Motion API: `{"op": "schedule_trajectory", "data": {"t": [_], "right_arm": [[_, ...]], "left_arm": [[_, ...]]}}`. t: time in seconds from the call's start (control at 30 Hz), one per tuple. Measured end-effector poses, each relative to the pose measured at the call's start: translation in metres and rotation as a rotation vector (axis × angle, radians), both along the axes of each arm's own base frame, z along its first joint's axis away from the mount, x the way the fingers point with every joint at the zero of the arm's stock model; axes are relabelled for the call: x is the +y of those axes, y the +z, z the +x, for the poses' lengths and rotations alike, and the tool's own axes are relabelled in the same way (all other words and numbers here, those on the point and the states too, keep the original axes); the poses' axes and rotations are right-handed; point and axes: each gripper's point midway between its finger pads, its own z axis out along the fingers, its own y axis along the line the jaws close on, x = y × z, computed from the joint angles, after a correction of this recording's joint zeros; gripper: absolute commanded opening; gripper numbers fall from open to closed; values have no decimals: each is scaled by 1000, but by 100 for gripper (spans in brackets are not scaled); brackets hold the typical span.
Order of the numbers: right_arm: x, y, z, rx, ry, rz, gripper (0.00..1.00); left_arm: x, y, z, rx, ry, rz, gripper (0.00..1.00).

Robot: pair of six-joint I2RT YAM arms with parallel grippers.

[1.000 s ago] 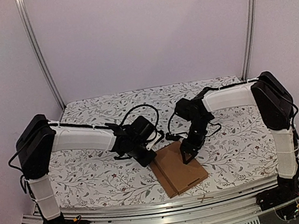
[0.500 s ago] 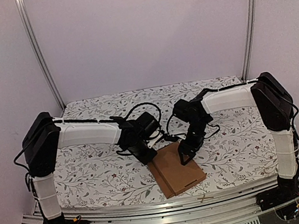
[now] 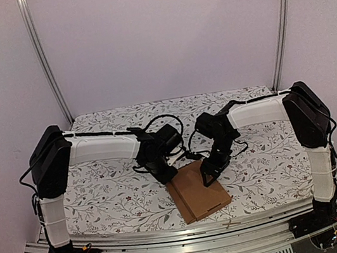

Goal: Fold the paper box

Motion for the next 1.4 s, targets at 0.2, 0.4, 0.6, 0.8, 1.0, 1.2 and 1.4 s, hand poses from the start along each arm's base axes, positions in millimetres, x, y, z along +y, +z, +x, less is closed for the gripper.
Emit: {"op": "schedule_trajectory", "data": {"t": [0.2, 0.4, 0.6, 0.8, 1.0, 1.2, 1.4], "right_arm": [[0, 1, 0, -3, 0, 0, 62], [1, 2, 1, -17, 23, 13, 63], [7, 3, 3, -47, 56, 39, 63], [20, 6, 10, -99, 88, 98, 64], [23, 9, 14, -121, 106, 114, 66], [14, 33, 26, -180, 102, 131, 70], [-7, 114, 61, -262, -6, 269, 98]], "left_arm": [[0, 0, 0, 1, 3, 0, 0], [2, 0, -1, -20, 5, -26, 6], [13, -1, -4, -55, 55, -53, 21], [28, 38, -10, -152, 133, -200, 28], [37, 98, -11, -279, 237, -432, 30], [66, 92, -32, -319, 336, -496, 33], [78, 115, -35, -372, 418, -591, 35]]}}
